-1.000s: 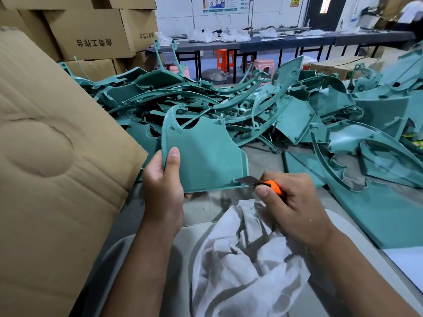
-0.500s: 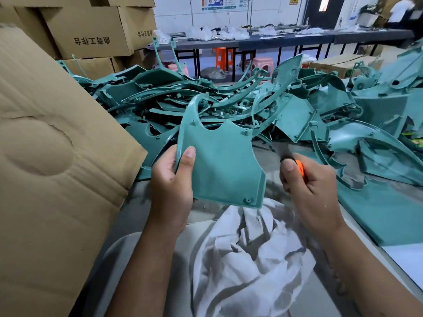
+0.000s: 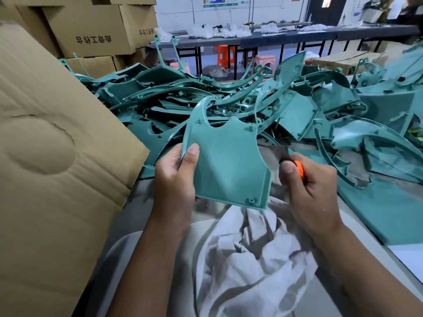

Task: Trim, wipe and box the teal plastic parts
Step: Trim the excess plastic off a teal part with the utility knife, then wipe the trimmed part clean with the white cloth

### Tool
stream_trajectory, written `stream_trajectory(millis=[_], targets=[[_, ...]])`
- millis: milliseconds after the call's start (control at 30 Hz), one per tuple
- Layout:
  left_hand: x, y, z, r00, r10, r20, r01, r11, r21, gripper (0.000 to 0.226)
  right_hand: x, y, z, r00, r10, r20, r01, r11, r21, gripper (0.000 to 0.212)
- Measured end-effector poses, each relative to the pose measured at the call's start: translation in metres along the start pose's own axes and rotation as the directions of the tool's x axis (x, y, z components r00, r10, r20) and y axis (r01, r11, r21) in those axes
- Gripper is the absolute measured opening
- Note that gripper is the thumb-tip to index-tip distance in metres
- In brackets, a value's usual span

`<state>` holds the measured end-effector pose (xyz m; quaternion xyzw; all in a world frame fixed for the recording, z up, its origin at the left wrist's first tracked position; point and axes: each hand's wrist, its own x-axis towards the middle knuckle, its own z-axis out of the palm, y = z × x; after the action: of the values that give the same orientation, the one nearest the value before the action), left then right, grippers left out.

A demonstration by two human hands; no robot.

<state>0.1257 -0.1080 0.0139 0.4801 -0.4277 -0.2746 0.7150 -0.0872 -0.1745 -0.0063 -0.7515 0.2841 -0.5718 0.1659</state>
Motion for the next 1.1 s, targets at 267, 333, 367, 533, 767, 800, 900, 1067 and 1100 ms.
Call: stream_trajectory(millis=[267,333,367,533,767,800,900,1067,1100], targets=[[-0.002,-0.003,0.001,0.981,-0.173,-0.083,0.167,0.983,-0.075,0.027,-0.006,-0.014,0.011,0.983,-0.128,0.131,0.115,0.988,0.104,0.067],[-0.002,-0.001,0.0,0.973,-0.225,0.043,0.228,0.969,-0.091,0.027,-0.003,-0.009,0.01,0.994,-0.09,0.064,0.087,0.994,0.06,0.06],[-0.002,0.0,-0.001,0.967,-0.232,0.102,0.24,0.967,-0.081,0.03,-0.001,-0.005,0.009,0.998,-0.06,0.03,0.06,0.998,0.02,0.055],[-0.003,0.003,-0.001,0.98,-0.201,0.007,0.201,0.976,-0.085,0.031,0.001,0.018,-0.002,0.984,0.176,-0.036,-0.175,0.889,-0.423,0.052],[0.005,-0.001,-0.017,0.986,0.015,-0.166,-0.018,1.0,-0.019,0.018,0.008,0.009,-0.009,0.78,0.512,0.36,-0.113,0.682,-0.723,0.066],[0.006,-0.003,-0.019,0.984,0.041,-0.173,-0.037,0.999,0.027,0.017,0.01,0.003,-0.013,0.775,0.435,0.458,-0.066,0.778,-0.625,0.062],[0.008,-0.008,-0.024,0.97,0.063,-0.233,-0.046,0.996,0.08,0.016,0.01,-0.017,-0.018,0.62,0.304,0.724,-0.184,0.953,-0.242,0.051],[0.009,-0.013,-0.022,0.952,0.121,-0.281,-0.072,0.981,0.18,0.013,-0.001,-0.023,-0.013,0.264,0.227,0.937,-0.028,0.973,-0.227,0.091],[0.009,-0.014,-0.021,0.951,0.138,-0.278,-0.082,0.975,0.206,0.013,-0.002,-0.023,-0.011,0.287,0.215,0.934,-0.002,0.975,-0.223,0.086]])
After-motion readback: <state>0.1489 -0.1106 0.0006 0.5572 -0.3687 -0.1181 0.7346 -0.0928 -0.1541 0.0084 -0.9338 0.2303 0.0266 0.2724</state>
